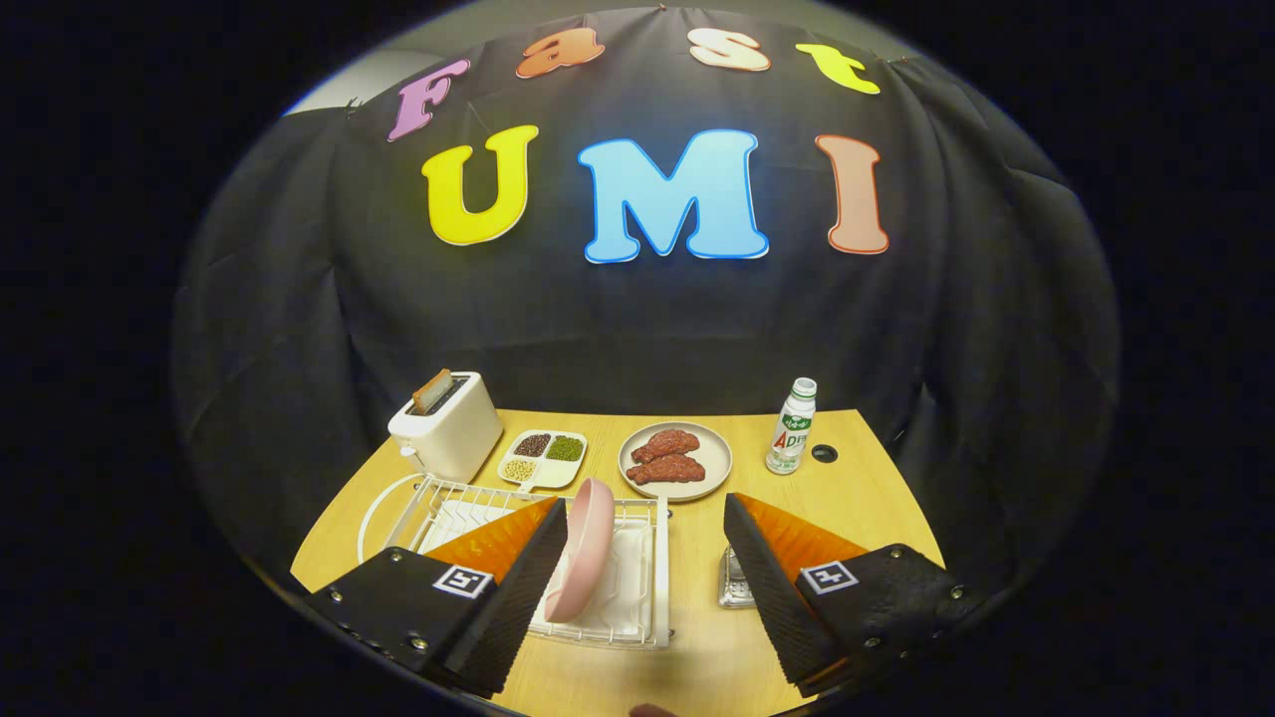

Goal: Take the plate from the dish rack, then take the spoon from the basket and place it into the plate.

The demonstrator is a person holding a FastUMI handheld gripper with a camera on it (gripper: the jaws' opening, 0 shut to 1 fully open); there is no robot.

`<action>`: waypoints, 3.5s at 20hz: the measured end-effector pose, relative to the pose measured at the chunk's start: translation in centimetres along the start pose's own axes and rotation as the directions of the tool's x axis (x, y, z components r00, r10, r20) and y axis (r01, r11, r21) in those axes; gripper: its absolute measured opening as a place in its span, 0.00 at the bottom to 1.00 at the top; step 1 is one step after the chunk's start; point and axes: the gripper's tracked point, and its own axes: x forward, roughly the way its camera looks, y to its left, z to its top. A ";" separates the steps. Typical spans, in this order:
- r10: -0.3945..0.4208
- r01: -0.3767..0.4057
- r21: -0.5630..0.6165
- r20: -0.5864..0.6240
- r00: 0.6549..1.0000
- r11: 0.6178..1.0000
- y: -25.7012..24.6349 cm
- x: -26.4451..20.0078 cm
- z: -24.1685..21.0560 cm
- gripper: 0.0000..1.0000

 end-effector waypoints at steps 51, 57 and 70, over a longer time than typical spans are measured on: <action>-0.297 0.276 -0.110 -0.344 0.891 0.955 1.3 5.6 3.2 0.12; -0.175 0.203 0.033 -0.388 0.905 0.979 -0.8 0.8 0.5 0.12; 0.067 0.084 0.303 -0.455 0.888 0.949 -5.8 -7.9 -9.2 0.12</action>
